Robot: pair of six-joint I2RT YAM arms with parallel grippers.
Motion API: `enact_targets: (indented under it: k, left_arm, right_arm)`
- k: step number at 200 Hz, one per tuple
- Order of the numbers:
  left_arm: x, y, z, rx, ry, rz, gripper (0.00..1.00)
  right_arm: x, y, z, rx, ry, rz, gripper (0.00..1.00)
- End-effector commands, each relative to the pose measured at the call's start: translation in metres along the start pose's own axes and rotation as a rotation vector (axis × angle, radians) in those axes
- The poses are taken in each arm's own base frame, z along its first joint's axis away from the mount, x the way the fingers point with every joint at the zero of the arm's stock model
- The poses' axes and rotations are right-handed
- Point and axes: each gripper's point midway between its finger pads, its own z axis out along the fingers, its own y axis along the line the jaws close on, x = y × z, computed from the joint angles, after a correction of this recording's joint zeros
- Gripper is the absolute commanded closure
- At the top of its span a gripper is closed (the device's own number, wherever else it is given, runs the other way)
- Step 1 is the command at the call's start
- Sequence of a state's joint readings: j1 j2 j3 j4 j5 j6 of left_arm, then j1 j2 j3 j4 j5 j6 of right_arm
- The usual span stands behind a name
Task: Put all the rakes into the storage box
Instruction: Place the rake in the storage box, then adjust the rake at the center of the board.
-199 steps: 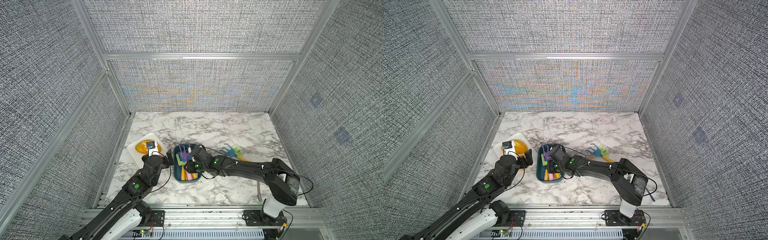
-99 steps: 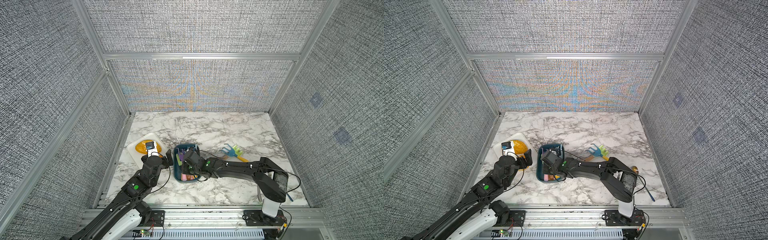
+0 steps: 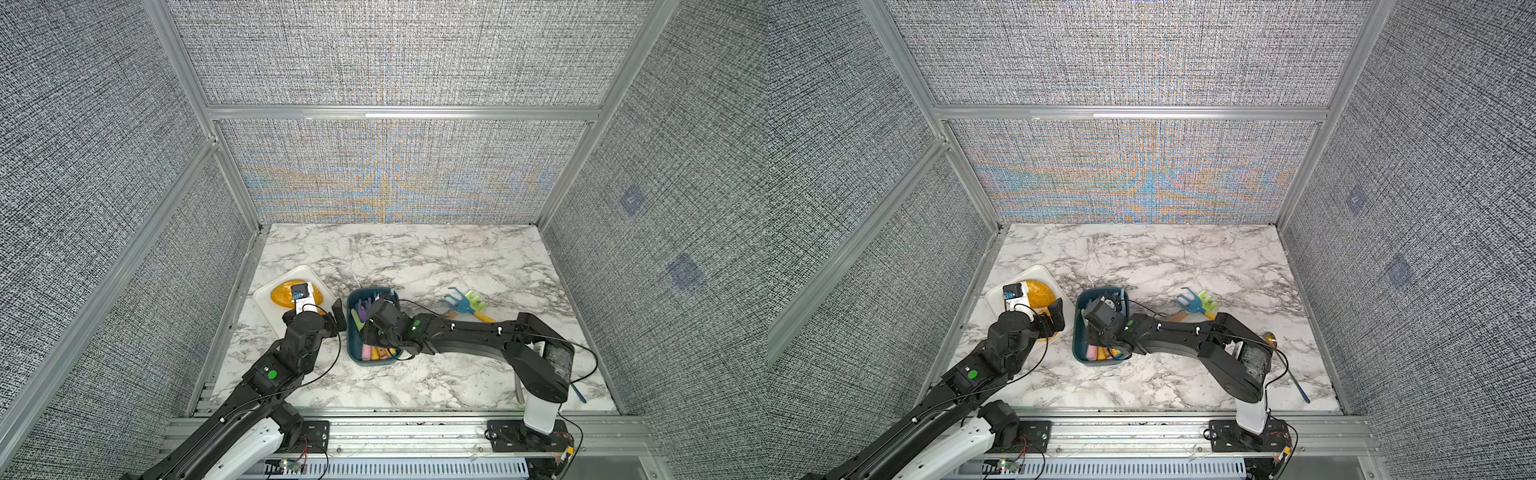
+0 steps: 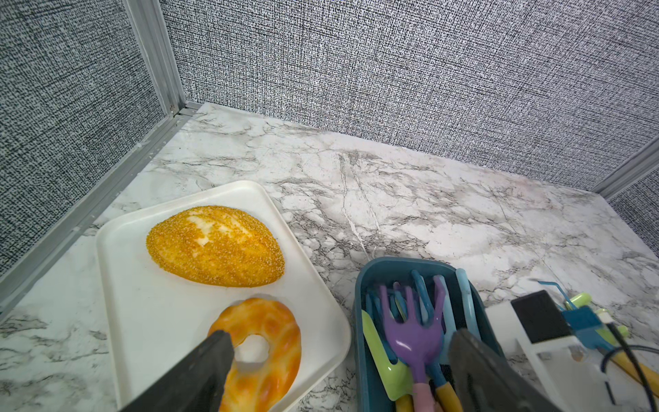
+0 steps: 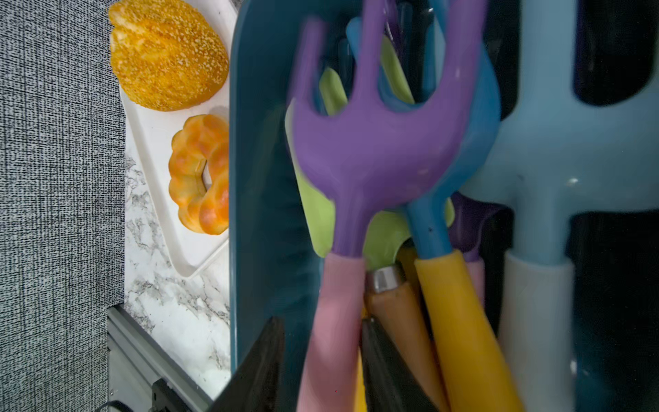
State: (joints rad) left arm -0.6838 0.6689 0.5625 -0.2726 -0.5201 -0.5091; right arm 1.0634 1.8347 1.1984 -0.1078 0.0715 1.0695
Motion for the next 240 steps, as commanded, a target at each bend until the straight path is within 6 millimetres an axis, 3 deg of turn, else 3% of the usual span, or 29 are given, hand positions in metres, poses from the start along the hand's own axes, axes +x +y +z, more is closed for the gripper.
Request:
enact_targets:
  k: [1,44,94,128,154,158,197,240]
  left_arm:
    - [0.003,0.000,0.001,-0.001,0.013,0.007,0.01]
    - [0.008,-0.008,0.007,0.025,0.038,0.031,0.01]
    - [0.022,-0.033,0.021,0.121,0.108,0.093,0.01]
    - [0.041,-0.062,0.040,0.196,0.235,0.145,0.01]
    - [0.057,-0.097,0.051,0.289,0.350,0.195,0.01]
    - [0.059,-0.102,0.052,0.295,0.365,0.211,0.01]
    - [0.082,-0.152,0.057,0.336,0.469,0.369,0.01]
    - [0.103,-0.193,0.063,0.387,0.539,0.421,0.01]
  right_arm:
    - [-0.011,0.007,-0.014,-0.026,-0.045,-0.024,0.56]
    - [-0.031,0.007,-0.053,-0.049,-0.135,-0.057,0.34]
    - [-0.070,-0.032,-0.099,-0.018,-0.239,-0.148,0.01]
    - [-0.098,-0.086,-0.132,0.049,-0.302,-0.153,0.01]
    - [-0.120,-0.134,-0.160,0.115,-0.377,-0.111,0.01]
    - [-0.114,-0.150,-0.158,0.140,-0.366,-0.105,0.01]
    - [-0.130,-0.233,-0.190,0.237,-0.465,0.021,0.01]
    - [-0.141,-0.291,-0.197,0.286,-0.453,0.102,0.01]
